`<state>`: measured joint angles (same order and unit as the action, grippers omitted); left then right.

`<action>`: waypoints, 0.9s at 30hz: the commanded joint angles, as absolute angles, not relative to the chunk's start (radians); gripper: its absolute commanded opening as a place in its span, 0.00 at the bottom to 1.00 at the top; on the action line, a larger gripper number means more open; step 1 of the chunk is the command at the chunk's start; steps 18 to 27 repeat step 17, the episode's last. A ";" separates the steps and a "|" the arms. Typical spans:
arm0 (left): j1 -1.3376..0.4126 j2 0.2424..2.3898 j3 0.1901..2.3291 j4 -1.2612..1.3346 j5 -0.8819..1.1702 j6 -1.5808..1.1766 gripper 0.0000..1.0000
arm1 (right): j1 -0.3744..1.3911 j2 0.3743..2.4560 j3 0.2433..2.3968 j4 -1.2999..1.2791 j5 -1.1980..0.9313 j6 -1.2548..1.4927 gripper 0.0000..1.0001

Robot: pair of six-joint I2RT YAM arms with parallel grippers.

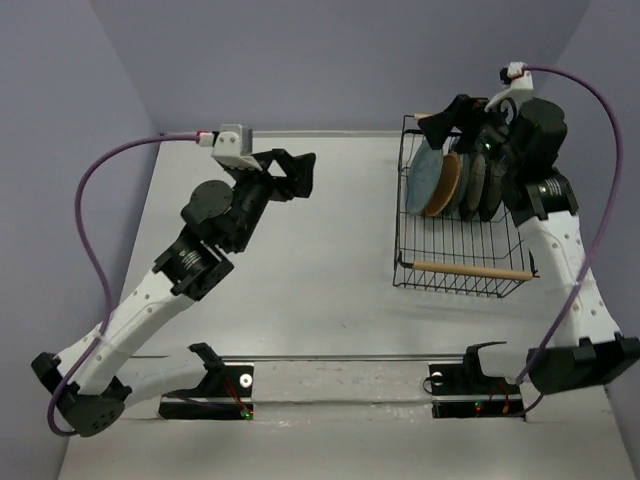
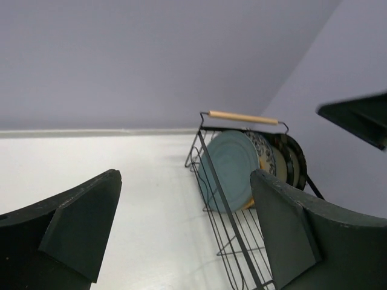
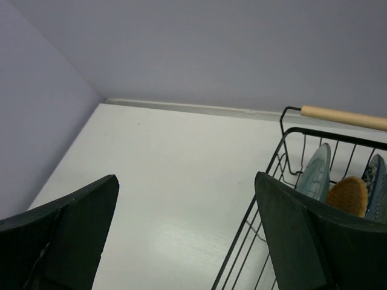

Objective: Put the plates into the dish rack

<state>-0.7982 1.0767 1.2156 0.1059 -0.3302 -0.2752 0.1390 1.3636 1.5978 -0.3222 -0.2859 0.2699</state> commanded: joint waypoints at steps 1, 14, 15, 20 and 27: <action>-0.798 0.931 1.143 0.140 -0.494 -0.173 0.99 | 0.141 1.122 1.448 -0.145 -0.379 0.368 1.00; -0.798 0.707 1.034 0.078 -0.551 -0.143 0.99 | 0.141 0.865 1.278 -0.086 -0.239 0.426 1.00; -0.798 0.715 1.040 0.074 -0.554 -0.146 0.99 | 0.141 0.867 1.279 -0.084 -0.248 0.431 1.00; -0.798 0.719 1.063 0.061 -0.554 -0.141 0.99 | 0.141 0.861 1.282 -0.084 -0.249 0.436 1.00; -0.798 0.719 1.063 0.061 -0.554 -0.141 0.99 | 0.141 0.861 1.282 -0.084 -0.249 0.436 1.00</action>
